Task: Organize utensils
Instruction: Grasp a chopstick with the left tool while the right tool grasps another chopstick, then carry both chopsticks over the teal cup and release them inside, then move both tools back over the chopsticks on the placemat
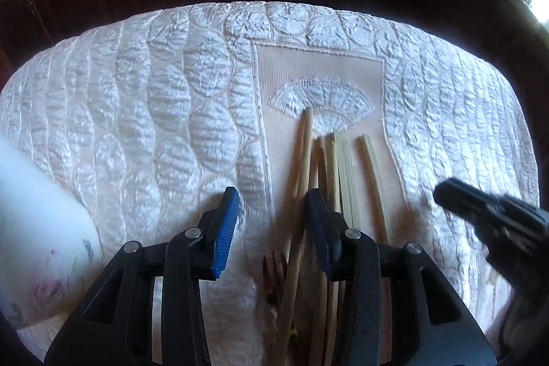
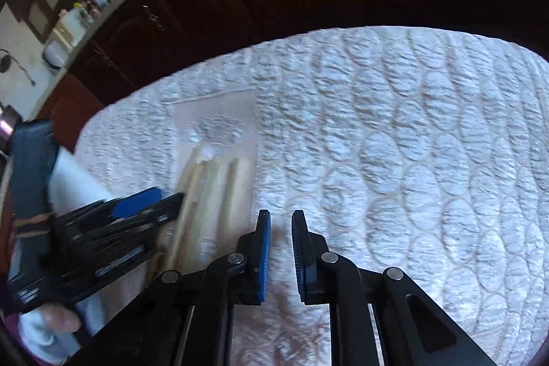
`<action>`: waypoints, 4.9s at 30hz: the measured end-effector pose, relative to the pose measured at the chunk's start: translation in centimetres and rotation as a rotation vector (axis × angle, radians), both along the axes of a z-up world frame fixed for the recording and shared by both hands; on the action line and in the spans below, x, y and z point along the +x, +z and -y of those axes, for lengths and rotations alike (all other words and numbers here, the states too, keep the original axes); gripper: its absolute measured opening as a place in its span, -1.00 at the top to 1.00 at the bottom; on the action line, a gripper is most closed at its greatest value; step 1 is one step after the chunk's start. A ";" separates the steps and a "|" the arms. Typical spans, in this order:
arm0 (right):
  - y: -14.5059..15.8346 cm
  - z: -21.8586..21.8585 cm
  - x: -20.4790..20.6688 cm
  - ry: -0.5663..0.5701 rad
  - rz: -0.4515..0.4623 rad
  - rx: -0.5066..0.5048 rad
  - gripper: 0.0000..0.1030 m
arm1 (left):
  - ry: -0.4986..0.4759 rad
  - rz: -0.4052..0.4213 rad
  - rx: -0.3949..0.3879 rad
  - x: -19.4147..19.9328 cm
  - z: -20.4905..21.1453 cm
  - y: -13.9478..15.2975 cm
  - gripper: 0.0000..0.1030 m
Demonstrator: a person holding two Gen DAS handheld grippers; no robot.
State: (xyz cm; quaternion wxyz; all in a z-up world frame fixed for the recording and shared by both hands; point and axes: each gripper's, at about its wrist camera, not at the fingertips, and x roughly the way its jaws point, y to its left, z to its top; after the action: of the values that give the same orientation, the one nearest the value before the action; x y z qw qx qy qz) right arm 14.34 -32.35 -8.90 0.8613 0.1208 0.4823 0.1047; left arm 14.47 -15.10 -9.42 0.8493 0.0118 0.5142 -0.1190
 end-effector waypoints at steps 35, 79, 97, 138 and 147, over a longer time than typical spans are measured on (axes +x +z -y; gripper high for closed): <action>9.9 -3.0 -7.1 0.148 0.212 0.104 0.90 | -0.025 0.179 -0.322 -12.3 -8.0 11.7 0.91; 16.3 -27.3 2.7 0.398 0.471 -0.034 0.90 | 0.276 0.451 -0.129 -4.4 -23.5 16.8 0.91; 14.3 -26.1 2.6 0.421 0.355 -0.018 0.81 | 0.306 0.358 -0.126 -4.6 -22.9 14.2 0.84; -0.9 -8.0 -3.8 0.105 -0.050 -0.004 0.44 | 0.029 0.299 -0.123 -14.2 -11.0 13.0 -0.02; -2.4 -8.5 -3.9 0.087 -0.051 -0.064 0.44 | 0.032 0.241 -0.120 -13.8 -10.2 11.1 -0.02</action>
State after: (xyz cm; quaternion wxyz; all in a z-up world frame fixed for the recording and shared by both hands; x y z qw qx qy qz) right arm 10.46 -23.83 -11.29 0.8468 0.0746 0.5120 0.1235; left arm 0.66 -4.87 1.70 0.9058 -0.0331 0.4007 -0.1340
